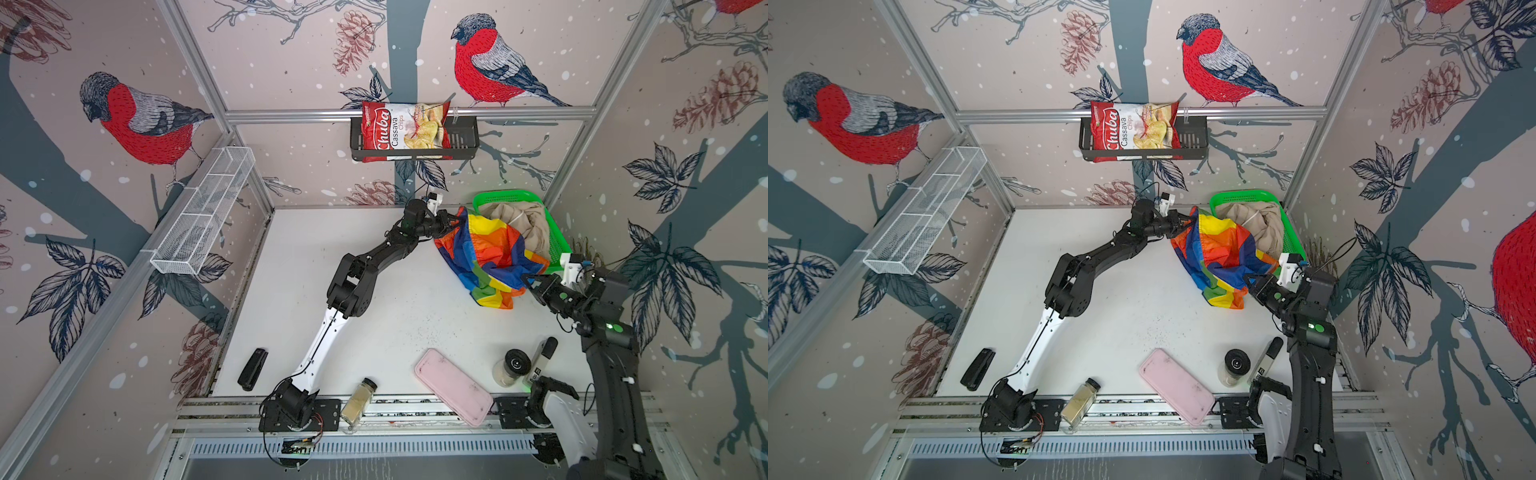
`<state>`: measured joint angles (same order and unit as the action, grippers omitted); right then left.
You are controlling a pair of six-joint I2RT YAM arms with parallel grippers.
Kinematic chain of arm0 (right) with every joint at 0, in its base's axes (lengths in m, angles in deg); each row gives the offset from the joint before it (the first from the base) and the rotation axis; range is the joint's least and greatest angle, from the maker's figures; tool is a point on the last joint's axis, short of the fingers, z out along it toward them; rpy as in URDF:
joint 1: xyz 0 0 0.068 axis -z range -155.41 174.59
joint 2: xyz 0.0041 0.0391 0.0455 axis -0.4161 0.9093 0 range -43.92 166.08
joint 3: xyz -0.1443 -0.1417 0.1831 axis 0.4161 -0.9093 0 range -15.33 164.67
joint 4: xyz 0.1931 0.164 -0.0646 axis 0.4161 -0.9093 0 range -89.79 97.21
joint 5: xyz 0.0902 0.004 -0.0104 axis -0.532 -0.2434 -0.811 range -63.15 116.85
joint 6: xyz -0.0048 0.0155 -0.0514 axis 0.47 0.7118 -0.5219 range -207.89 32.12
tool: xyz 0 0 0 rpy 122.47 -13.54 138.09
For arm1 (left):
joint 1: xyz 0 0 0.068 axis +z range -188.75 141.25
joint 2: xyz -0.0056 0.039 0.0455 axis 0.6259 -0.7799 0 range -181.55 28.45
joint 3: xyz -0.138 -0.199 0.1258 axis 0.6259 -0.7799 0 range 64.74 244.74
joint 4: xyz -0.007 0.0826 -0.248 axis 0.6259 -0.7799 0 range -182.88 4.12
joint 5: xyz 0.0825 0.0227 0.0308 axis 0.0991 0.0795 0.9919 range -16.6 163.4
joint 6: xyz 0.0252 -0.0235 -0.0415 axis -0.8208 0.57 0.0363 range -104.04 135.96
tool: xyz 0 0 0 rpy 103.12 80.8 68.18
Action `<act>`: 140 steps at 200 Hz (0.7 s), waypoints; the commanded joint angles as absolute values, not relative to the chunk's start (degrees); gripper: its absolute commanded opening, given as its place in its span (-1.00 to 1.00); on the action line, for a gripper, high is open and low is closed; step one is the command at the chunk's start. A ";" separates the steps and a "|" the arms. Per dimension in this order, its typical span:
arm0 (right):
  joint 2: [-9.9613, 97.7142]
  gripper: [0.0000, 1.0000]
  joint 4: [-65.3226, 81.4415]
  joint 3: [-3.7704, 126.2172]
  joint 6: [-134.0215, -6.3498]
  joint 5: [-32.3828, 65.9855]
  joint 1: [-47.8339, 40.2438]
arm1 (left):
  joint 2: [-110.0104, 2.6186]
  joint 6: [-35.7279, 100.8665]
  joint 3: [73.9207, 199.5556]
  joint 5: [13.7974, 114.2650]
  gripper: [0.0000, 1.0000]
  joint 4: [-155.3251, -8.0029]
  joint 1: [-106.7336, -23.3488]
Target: Fold and stack the shorts
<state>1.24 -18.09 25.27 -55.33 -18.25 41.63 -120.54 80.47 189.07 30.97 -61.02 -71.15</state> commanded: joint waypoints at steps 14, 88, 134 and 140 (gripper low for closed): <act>5.77 -1.00 -8.46 27.55 -51.68 -20.50 41.65 | -109.94 76.39 184.60 31.17 -1.00 -61.49 -65.24; 20.88 -1.00 5.47 38.82 -45.20 -9.73 27.03 | -91.00 52.13 185.09 43.59 -1.00 -92.15 -55.72; 43.94 -1.00 7.99 62.62 -42.27 -12.50 25.14 | -104.16 47.71 220.26 45.01 -1.00 -112.61 -53.71; 45.28 -1.00 7.83 65.80 -41.78 -12.84 24.97 | -104.20 47.65 223.02 44.54 -1.00 -113.72 -53.49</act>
